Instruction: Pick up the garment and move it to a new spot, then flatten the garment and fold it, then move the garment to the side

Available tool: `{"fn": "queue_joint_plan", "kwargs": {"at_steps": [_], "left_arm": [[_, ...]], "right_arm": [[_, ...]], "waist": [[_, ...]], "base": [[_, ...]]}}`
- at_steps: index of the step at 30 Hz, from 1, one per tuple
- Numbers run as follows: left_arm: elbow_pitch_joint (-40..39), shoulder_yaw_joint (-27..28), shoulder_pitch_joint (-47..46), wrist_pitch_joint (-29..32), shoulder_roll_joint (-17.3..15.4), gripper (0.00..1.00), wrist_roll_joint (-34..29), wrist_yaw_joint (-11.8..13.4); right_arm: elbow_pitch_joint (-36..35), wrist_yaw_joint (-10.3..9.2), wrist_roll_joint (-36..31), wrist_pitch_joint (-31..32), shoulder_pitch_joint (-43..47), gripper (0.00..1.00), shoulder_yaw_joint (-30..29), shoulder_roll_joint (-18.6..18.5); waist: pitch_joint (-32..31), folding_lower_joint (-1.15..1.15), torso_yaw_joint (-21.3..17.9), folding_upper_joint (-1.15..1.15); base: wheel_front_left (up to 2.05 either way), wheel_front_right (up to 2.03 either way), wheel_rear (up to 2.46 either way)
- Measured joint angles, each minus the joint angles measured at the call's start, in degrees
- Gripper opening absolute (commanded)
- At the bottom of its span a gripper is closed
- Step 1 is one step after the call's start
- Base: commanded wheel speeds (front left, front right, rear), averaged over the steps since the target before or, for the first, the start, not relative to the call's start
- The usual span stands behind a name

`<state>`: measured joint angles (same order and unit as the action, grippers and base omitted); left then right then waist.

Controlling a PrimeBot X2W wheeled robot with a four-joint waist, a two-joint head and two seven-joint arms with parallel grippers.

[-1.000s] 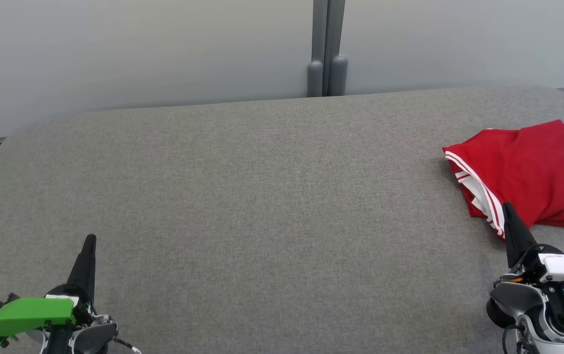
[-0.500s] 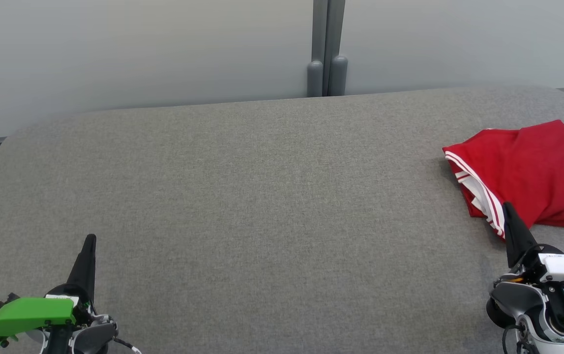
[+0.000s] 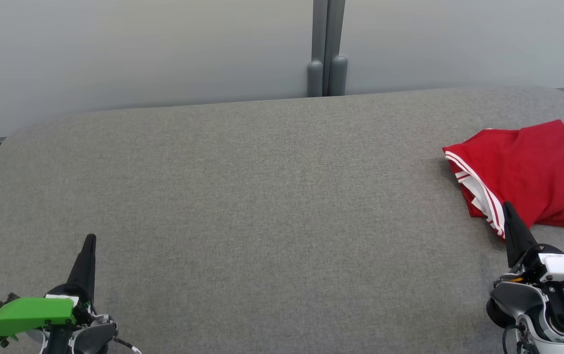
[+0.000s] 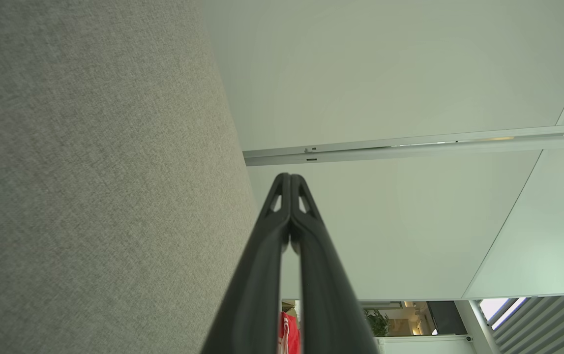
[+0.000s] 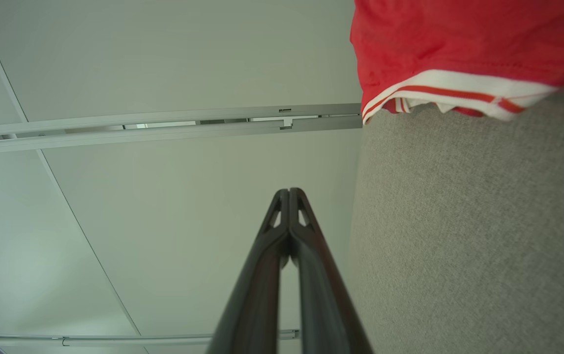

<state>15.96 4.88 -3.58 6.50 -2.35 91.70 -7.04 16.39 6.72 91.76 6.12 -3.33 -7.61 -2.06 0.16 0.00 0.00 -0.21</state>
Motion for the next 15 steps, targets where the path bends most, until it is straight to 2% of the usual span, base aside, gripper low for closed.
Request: {"fn": "queue_joint_plan", "kwargs": {"at_steps": [15], "left_arm": [[-0.02, 0.00, 0.00, 0.00, 0.00, 0.00, 0.00, 0.00]], "right_arm": [[-0.10, 0.01, 0.00, 0.01, 0.00, 0.00, 0.00, 0.00]], "waist": [[0.00, 0.00, 0.00, 0.00]], "base": [[0.00, 0.00, 0.00]]}}
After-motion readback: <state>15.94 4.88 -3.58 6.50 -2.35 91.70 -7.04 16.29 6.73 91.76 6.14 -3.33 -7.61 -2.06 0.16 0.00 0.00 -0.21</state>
